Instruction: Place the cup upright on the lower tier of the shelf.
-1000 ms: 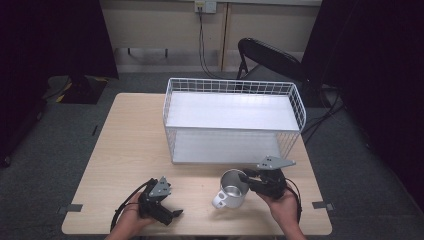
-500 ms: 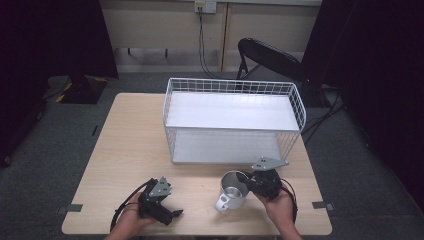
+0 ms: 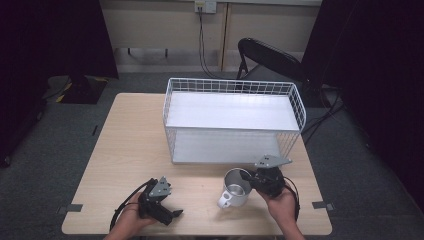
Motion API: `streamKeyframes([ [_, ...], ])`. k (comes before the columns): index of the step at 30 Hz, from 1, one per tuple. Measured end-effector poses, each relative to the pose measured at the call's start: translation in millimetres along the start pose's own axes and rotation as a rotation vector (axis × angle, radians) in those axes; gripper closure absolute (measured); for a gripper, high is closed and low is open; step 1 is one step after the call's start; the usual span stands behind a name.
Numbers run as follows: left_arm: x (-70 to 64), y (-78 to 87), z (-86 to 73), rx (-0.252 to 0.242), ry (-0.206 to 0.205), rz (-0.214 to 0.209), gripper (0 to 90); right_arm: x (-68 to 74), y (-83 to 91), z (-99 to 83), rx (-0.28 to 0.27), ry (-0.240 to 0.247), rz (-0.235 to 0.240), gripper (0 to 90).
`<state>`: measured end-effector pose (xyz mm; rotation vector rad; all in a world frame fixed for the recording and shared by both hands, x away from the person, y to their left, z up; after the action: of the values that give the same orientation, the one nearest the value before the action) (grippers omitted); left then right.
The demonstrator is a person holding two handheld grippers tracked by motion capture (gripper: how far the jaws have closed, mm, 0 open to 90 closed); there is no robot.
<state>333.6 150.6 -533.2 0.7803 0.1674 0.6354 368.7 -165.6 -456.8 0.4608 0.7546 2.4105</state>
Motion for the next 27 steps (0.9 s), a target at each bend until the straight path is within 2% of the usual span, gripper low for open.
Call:
streamKeyframes([
  [6,0.1,-0.2,0.2,0.0,-0.002,0.0,0.0,-6.2,6.3,6.4,-0.026,-0.021,-0.012,81.5],
  [12,0.2,-0.3,0.2,0.0,-0.002,0.0,0.0,-8.7,6.7,13.6,-0.027,-0.018,-0.039,81.6],
  [20,0.2,-0.3,0.2,0.0,-0.002,0.0,0.0,-12.2,1.5,20.9,-0.009,-0.017,-0.065,81.5],
  [27,0.3,-0.3,0.3,0.0,-0.004,-0.001,0.0,-19.0,-1.5,26.9,-0.018,-0.033,-0.093,81.5],
])
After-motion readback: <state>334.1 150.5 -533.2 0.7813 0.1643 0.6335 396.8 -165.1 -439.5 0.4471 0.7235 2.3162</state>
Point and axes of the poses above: each handheld gripper's, and its own axes: y roughly backward along the jaws, z roughly out of its top, x roughly to its left, the point moved 4 cm from there along -y, roughly forward along the jaws, and after that the axes turned 9 degrees about z, right-handed, at the moved point
